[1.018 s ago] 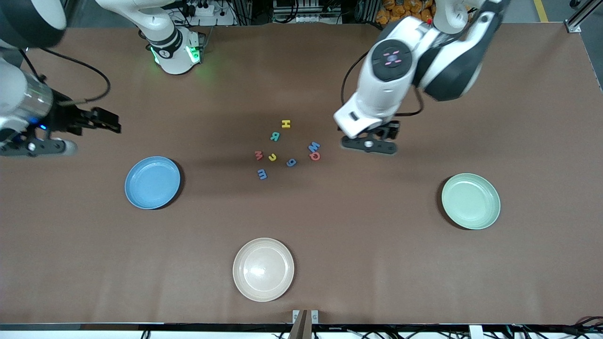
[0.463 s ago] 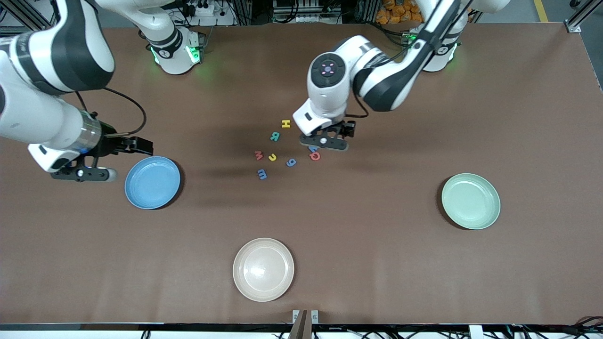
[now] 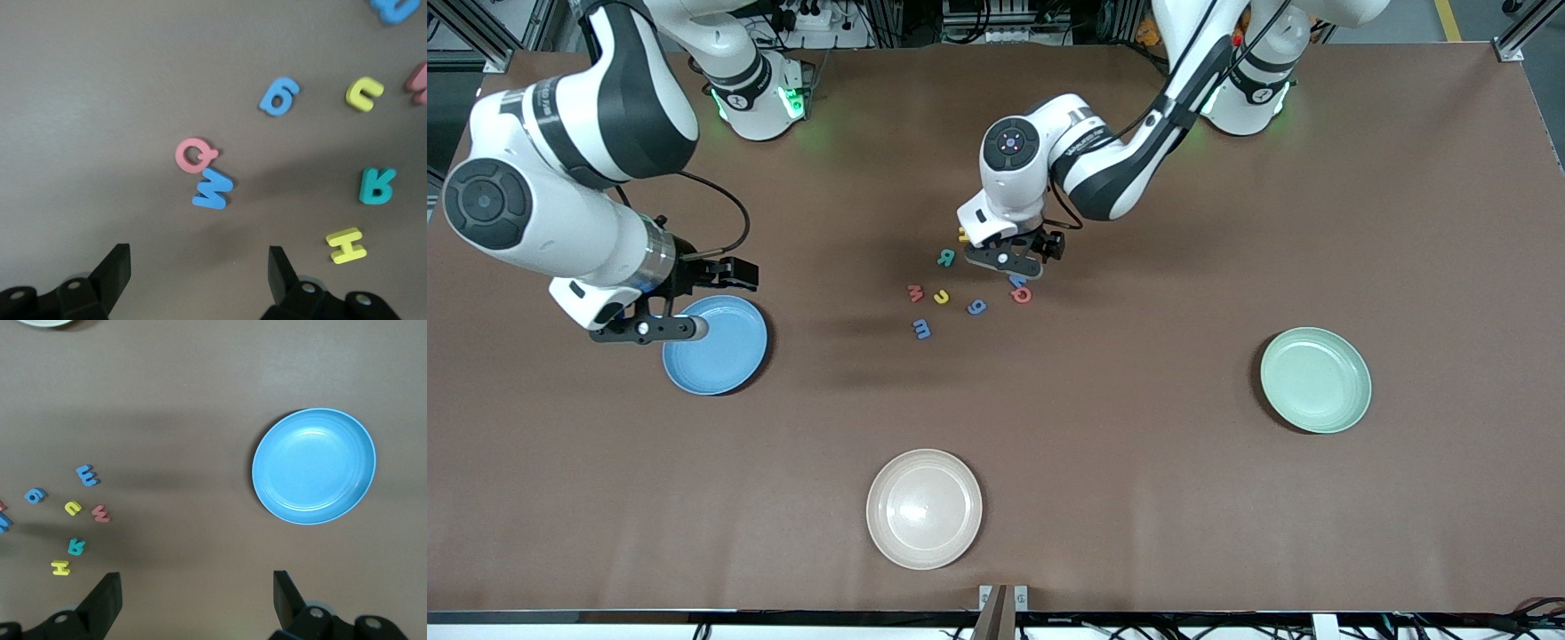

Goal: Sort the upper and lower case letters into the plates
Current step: 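Lower the left gripper and grasp the blue W letter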

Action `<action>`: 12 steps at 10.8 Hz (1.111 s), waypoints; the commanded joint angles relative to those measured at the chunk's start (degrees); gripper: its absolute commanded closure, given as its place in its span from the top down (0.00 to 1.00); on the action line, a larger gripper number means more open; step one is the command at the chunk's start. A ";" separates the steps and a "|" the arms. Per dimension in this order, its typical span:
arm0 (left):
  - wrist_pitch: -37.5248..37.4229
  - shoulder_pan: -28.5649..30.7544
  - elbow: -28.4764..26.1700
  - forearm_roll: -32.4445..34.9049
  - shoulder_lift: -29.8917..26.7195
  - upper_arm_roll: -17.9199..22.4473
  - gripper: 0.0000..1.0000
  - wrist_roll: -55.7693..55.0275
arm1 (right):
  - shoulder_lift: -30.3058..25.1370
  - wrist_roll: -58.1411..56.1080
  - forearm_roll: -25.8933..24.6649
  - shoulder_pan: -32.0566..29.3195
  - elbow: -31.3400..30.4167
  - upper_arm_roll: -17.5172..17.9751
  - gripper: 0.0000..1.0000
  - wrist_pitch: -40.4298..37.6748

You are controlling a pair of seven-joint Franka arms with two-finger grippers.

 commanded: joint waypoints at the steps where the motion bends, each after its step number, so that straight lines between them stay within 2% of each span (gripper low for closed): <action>1: 2.22 -1.39 -1.10 2.90 1.06 0.26 0.90 -1.49 | -0.19 -2.43 -0.24 -0.09 -1.26 -0.01 1.00 1.31; 5: 3.71 -2.01 -1.63 6.50 3.52 0.61 0.85 -1.49 | -0.19 -2.43 -0.24 0.87 -4.59 0.08 1.00 5.00; 9: 8.98 -1.84 -3.47 6.07 4.23 1.92 0.82 -1.31 | -0.28 -2.34 -0.33 1.84 -5.74 0.16 1.00 7.02; 12: 9.96 -1.92 -4.17 5.46 4.76 2.28 0.82 -1.58 | 0.08 -2.34 -0.33 2.81 -8.19 1.39 1.00 9.73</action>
